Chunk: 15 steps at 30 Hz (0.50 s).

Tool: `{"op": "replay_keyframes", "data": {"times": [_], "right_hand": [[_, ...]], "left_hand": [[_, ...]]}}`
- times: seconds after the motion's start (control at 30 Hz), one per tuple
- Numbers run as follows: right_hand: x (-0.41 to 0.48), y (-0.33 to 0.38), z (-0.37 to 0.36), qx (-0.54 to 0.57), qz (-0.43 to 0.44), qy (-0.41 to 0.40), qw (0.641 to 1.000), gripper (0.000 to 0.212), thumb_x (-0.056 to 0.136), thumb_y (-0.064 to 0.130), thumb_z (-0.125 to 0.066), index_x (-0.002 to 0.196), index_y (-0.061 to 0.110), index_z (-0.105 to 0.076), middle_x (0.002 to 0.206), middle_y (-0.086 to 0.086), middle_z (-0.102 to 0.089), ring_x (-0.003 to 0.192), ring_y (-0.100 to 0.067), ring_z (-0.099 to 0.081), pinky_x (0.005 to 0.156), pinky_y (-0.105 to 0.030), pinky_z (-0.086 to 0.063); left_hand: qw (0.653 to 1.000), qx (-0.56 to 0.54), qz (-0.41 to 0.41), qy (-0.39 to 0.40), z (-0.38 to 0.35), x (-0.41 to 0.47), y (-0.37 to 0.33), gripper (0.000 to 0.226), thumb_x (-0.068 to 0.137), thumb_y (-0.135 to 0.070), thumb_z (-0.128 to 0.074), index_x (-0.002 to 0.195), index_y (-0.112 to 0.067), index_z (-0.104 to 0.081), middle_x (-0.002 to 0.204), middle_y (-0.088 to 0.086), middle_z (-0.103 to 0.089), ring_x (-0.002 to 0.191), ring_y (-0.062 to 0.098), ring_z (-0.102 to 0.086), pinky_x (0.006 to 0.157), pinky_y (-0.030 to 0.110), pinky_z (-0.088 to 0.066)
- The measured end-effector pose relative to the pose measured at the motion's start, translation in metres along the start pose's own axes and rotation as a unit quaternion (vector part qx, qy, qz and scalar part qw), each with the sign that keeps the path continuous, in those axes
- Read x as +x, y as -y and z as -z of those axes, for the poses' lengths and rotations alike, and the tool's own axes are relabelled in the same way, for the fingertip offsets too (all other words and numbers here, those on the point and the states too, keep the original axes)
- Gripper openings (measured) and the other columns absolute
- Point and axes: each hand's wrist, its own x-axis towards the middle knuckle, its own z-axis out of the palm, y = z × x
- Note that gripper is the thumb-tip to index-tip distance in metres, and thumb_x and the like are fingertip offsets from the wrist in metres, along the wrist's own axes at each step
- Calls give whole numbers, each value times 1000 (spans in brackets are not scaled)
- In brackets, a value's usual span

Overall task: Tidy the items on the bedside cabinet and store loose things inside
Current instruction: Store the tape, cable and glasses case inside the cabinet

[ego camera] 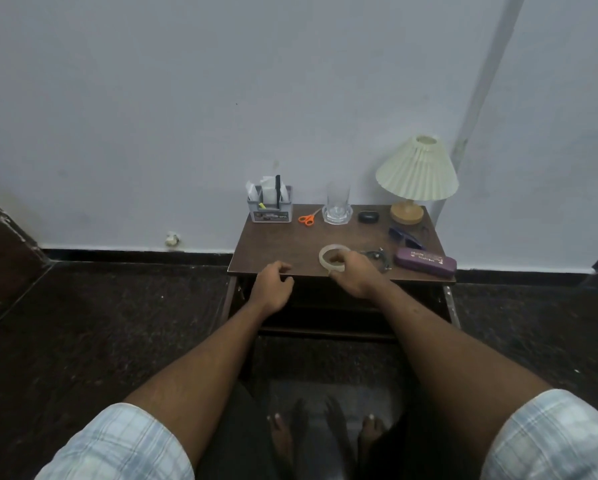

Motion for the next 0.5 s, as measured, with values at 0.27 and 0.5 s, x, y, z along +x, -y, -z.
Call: {"op": "replay_keyframes", "data": {"times": [0.27, 0.5], "right_hand": [[142, 0, -32, -63, 37, 28, 997, 55, 93, 26, -62, 143, 6, -48, 144, -15, -50, 133, -30, -47, 111, -40, -39], [244, -10, -65, -158, 71, 48, 984, 65, 96, 31, -54, 151, 5, -31, 158, -19, -28, 143, -36, -33, 117, -42, -28]], "left_hand": [[1000, 4, -20, 7, -29, 130, 5, 41, 96, -14, -59, 137, -8, -57, 140, 8, -60, 125, 23, -58, 106, 29, -42], [1000, -23, 15, 11, -60, 210, 13, 47, 94, -7, -52, 141, -7, -53, 141, 13, -58, 131, 29, -54, 110, 32, -40]]}}
